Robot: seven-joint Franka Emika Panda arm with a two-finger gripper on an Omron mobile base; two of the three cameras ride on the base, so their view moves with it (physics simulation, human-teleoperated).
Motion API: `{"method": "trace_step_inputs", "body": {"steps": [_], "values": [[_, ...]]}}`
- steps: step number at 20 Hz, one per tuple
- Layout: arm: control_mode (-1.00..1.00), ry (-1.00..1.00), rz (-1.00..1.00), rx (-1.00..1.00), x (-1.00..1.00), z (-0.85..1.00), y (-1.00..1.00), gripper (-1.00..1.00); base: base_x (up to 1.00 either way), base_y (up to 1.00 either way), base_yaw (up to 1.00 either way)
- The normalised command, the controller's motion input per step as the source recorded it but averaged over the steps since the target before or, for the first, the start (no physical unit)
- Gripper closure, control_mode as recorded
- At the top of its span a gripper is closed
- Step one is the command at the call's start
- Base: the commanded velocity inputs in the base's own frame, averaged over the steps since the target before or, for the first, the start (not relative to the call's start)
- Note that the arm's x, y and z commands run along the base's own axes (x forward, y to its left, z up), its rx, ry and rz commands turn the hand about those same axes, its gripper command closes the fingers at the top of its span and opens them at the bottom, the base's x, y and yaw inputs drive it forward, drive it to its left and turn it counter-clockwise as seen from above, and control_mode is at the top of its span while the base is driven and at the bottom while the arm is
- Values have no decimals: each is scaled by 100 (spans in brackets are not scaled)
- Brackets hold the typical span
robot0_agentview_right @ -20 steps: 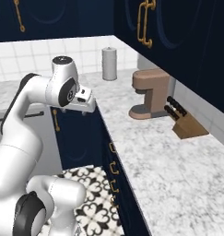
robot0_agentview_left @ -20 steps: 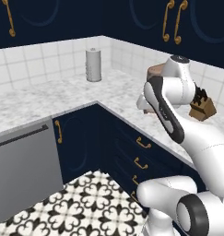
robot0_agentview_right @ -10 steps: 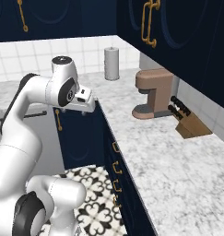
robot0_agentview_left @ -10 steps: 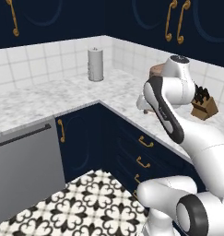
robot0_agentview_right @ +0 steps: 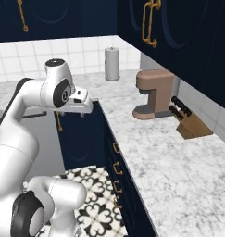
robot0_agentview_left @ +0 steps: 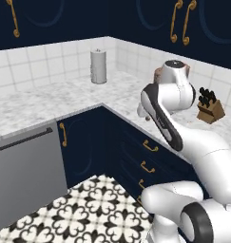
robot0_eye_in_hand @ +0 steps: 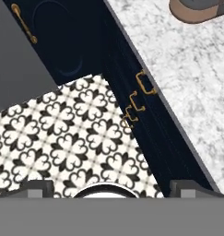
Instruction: Take a straw from the drawer in front and place it inside the glass cup on the dining counter.
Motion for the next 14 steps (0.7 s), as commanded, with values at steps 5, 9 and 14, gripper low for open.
{"method": "trace_step_inputs", "body": {"steps": [5,9,14], "values": [[-100,-12,0,-45,19,-100,56,-100,0,0,0],[-100,-14,0,-28,39,-89,4,-100,0,0,0],[-100,-6,0,-17,41,-70,-7,-100,0,0,0]]}}
